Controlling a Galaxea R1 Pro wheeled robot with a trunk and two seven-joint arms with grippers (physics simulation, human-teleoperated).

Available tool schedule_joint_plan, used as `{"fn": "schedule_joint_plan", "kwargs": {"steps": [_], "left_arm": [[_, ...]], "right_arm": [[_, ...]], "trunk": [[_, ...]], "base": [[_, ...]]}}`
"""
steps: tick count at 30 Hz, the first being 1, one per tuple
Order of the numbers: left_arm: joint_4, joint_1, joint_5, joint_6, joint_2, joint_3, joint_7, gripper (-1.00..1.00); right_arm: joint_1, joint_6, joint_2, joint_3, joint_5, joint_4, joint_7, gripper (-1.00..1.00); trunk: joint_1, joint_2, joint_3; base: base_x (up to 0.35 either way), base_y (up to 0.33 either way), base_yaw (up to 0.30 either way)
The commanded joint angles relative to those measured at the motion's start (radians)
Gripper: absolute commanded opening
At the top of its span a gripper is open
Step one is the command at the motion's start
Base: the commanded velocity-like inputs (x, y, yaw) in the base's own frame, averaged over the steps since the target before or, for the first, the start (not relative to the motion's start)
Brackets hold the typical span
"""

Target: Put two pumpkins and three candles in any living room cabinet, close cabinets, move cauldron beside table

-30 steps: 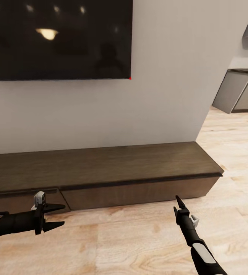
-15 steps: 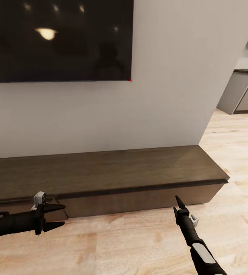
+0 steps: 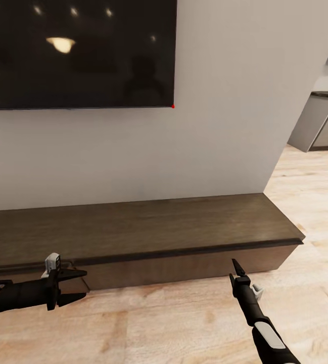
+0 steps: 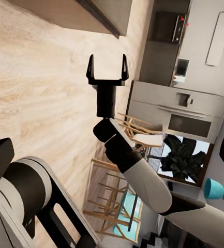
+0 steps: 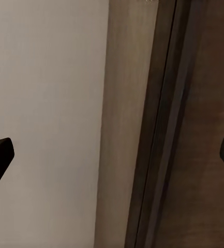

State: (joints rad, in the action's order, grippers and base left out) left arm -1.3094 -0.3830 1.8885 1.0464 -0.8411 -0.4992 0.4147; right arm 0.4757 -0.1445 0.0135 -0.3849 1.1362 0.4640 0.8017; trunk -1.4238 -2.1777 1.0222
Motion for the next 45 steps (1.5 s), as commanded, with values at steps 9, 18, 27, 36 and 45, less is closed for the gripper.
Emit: {"fn": "schedule_joint_plan", "kwargs": {"steps": [9,18,27,36,45], "left_arm": [[-0.003,-0.002,-0.005,0.000,-0.001,-0.004,0.010,1.00],[-0.005,-0.002,-0.005,0.000,-0.001,-0.004,0.010,1.00],[-0.010,-0.002,-0.004,0.000,-0.001,-0.004,0.010,1.00],[-0.010,-0.002,-0.004,0.000,0.000,-0.004,0.010,1.00],[-0.011,-0.003,-0.005,0.000,0.001,-0.005,0.010,1.00]], "right_arm": [[0.001,-0.019,0.006,-0.002,0.010,0.000,0.008,1.00],[-0.004,-0.075,0.009,-0.003,0.010,0.001,0.014,1.00],[-0.009,-0.148,0.012,-0.002,0.027,0.002,0.080,1.00],[-0.011,-0.170,0.017,-0.002,0.030,0.002,0.093,1.00],[-0.011,-0.169,0.017,-0.002,0.030,0.002,0.119,1.00]], "trunk": [[-0.031,-0.056,0.026],[-0.038,-0.070,0.032],[-0.069,-0.126,0.057],[-0.103,-0.189,0.085],[-0.138,-0.252,0.114]], "base": [[0.000,0.000,0.000],[0.000,0.000,0.000],[0.000,0.000,0.000],[0.000,0.000,0.000],[0.000,0.000,0.000]]}}
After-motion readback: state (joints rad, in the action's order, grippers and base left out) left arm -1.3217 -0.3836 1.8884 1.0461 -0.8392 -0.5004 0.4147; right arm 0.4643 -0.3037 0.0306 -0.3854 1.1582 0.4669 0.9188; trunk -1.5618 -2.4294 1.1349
